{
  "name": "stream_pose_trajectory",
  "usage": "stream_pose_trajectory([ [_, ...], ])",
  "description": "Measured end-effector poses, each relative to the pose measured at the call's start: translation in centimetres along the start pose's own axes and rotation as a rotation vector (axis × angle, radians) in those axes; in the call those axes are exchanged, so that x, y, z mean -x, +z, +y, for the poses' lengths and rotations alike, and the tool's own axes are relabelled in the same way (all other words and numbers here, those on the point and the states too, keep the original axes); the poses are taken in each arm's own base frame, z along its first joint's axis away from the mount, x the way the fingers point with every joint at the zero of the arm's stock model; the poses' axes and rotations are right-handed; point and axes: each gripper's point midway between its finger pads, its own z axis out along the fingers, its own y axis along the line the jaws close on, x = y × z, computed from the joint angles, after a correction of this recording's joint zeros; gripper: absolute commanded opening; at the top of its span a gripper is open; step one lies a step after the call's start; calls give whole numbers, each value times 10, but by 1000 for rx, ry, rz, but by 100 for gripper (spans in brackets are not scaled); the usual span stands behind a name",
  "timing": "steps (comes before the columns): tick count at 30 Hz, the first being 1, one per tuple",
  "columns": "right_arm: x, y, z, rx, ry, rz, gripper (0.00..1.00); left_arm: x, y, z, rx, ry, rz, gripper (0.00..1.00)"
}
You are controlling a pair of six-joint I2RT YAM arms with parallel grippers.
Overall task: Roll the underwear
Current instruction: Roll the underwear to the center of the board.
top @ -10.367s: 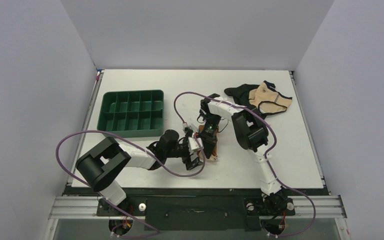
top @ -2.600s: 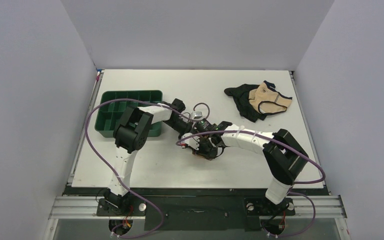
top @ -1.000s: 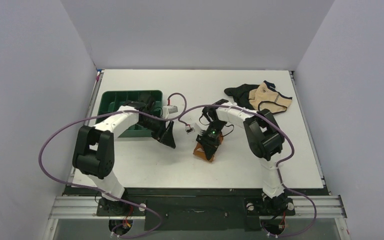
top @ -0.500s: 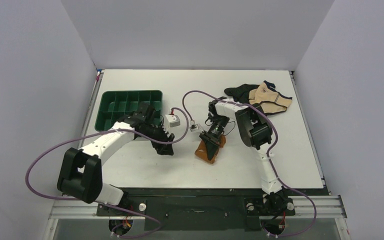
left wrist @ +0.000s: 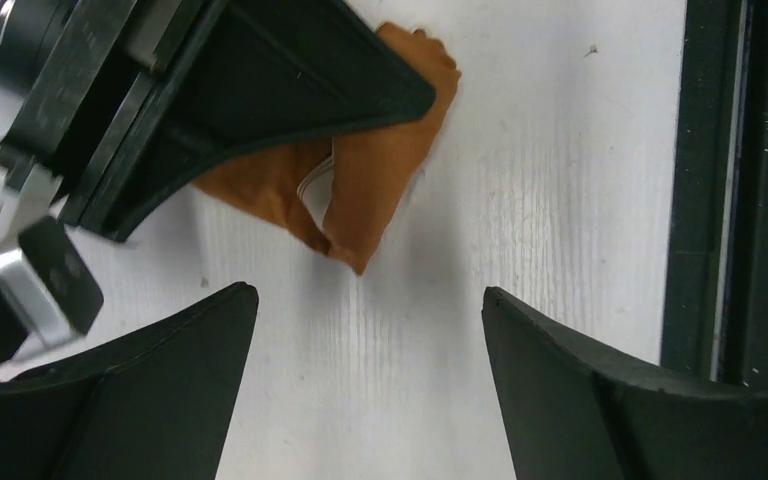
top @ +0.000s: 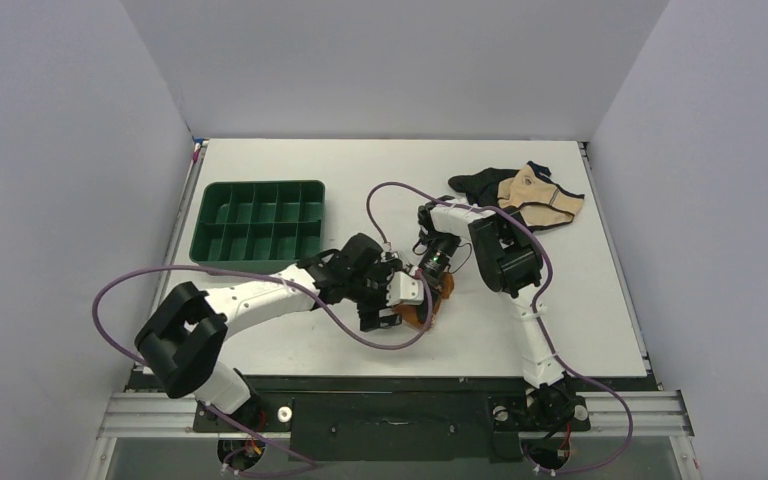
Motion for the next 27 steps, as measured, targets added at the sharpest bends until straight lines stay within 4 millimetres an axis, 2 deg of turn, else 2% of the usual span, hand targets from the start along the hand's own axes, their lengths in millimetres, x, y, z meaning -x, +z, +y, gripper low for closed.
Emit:
stream_pose_trajectory([
  [4,0,0,0,0,0,0,0,8,22,-5,-3,122,3,82],
  [10,0,0,0,0,0,1,0,19,39,0,14,246,-29,78],
  [21,-1,0,0,0,1,3,0,-6,66,-1,-35,278,32,65],
  [27,-1,-1,0,-1,4,4,0,-3,72,-1,-47,272,21,48],
])
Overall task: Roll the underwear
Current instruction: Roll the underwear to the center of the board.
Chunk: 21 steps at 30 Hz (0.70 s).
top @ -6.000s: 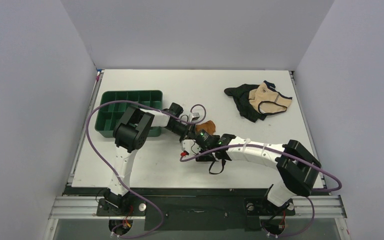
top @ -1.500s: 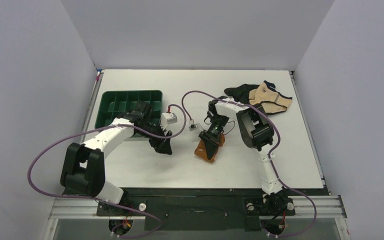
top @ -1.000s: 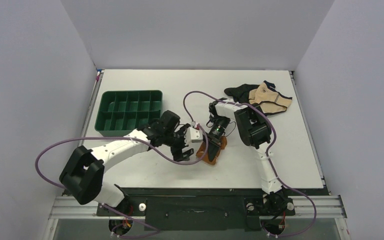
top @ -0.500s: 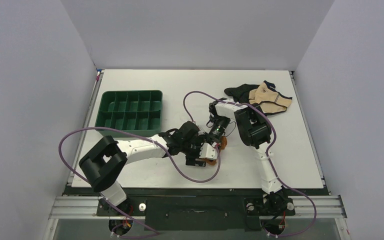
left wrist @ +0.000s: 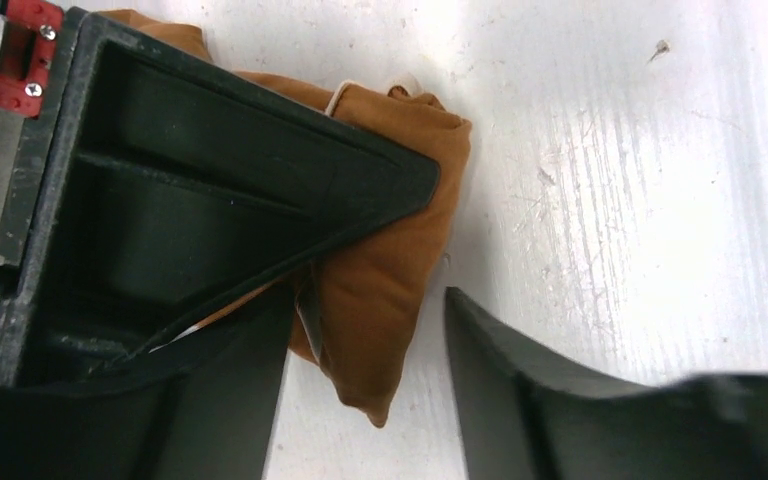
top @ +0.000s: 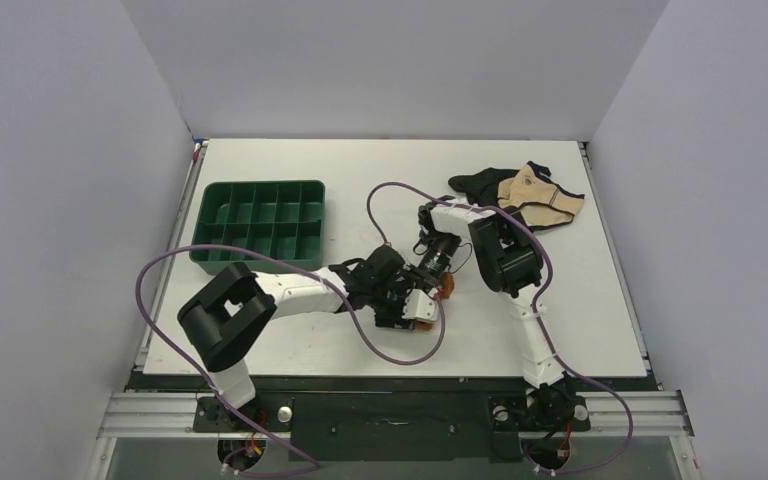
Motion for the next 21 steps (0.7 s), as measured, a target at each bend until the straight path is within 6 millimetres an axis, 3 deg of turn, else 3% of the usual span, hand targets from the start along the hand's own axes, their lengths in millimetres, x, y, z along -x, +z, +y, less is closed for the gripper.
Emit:
stream_pose_trajectory([
  [6,-1,0,0,-1,2,4,0,3,7,0,-16,-15,-7,28],
  [9,-2,-2,0,-1,9,6,0,4,7,-1,-23,-22,-12,7],
  [11,-4,-3,0,0,16,8,6,5,7,-2,-29,-37,-12,0],
  [16,-5,-6,0,1,26,2,27,6,6,-4,-44,-76,-5,0],
  [21,-6,-12,1,-15,20,-11,35,7,6,-6,-55,-114,-11,0],
])
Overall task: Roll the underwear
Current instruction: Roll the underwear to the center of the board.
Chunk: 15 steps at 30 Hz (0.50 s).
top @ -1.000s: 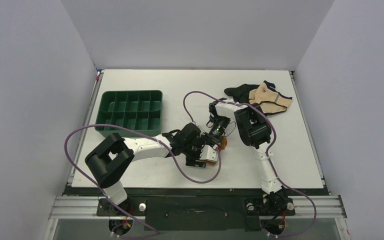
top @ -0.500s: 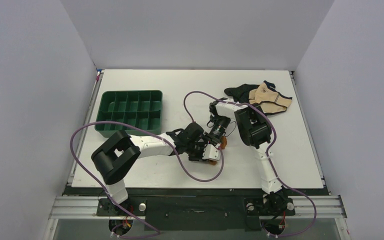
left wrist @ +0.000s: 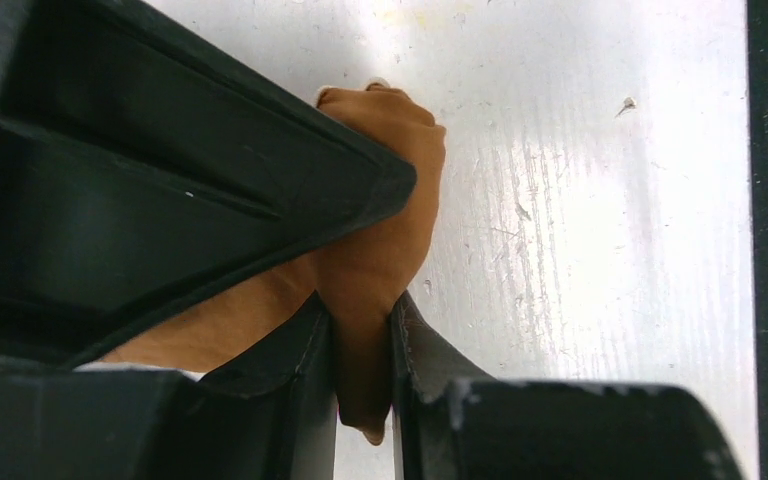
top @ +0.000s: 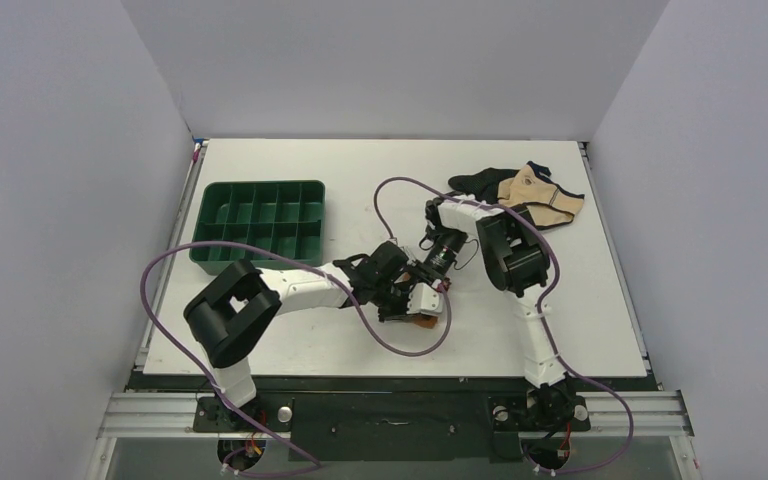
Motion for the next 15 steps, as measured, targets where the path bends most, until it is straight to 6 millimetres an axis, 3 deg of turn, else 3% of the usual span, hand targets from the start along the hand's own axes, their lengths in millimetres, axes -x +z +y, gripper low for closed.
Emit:
stream_pose_trajectory([
  [15,-9,-53,7,-122,-45,-155,40,-7,-7,-2,-143,-263,-81,0],
])
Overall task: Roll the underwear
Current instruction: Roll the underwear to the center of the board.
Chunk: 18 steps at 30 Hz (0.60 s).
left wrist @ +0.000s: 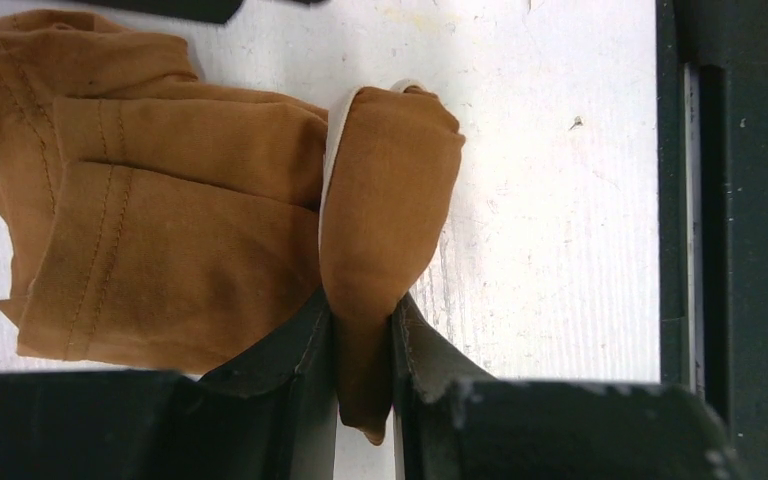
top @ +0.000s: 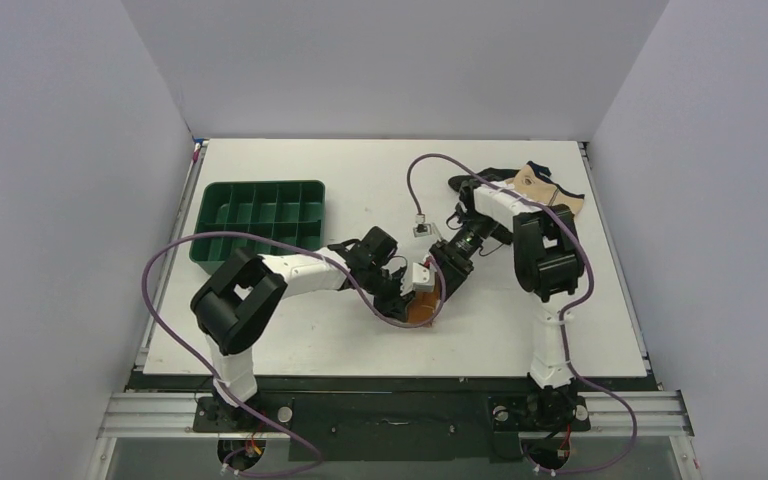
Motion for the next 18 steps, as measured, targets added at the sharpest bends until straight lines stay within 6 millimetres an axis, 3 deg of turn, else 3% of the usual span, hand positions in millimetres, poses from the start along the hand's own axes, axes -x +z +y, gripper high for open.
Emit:
stream_pose_trajectory([
  [18,-25,-58,19,-286,-22,-282,41,6,8,1,-139,-271,57,0],
])
